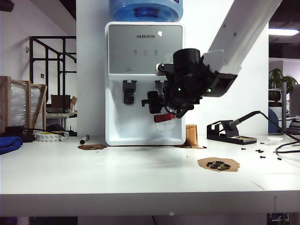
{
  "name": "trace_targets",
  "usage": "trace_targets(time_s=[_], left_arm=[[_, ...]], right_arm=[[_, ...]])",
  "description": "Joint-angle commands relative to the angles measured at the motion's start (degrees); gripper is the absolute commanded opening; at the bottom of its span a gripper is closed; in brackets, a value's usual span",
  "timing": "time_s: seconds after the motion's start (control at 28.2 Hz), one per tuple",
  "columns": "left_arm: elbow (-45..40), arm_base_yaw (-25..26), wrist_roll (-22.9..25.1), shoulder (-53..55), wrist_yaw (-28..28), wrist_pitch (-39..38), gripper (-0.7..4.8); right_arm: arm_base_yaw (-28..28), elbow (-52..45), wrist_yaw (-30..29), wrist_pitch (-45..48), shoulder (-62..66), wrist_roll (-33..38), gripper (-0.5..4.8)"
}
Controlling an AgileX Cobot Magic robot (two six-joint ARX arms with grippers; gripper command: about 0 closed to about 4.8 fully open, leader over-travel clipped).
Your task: Pick up the water bottle with two loops of red belts, then reach the front water dispenser and gently press the gray-black baffle horizontally to get a little water.
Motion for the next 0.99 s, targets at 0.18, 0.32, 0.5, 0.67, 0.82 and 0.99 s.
trace_targets(time_s=[0.18,0.32,0.5,0.67,0.82,0.99], left_arm=[[0.3,0.1,0.2,0.1,0.2,0.7,-0.04],[0.3,0.1,0.2,0.1,0.2,0.6,-0.04],[0.3,0.1,0.2,0.1,-0.6,0.6,-0.04],[0.3,0.1,0.2,0.0,-7.2,0.2,-0.04],[0.3,0.1,0.2,0.0,-11.3,-0.2,-0.04],[0.3,0.1,0.2,-0.7,-10.1,-1.9,-0.04]], right_arm=[[1.8,0.0,0.0,-0.7,-3.0,-0.3,-0.05],[1.9,-1.5,0.1,-3.0,-4.6,0.3,-0.05],[1.9,-7.3,0.0,-2.3,-8.8,0.9,-0.05],[2.3,-13.0,-0.6,-0.8,-13.5,1.2,-0.05],[2.3,-17.6,-5.5,-0.3,-17.6,3.2,-0.05],[2.3,-22.6,-14.9,-0.5,-22.9,5.2,-0.05]])
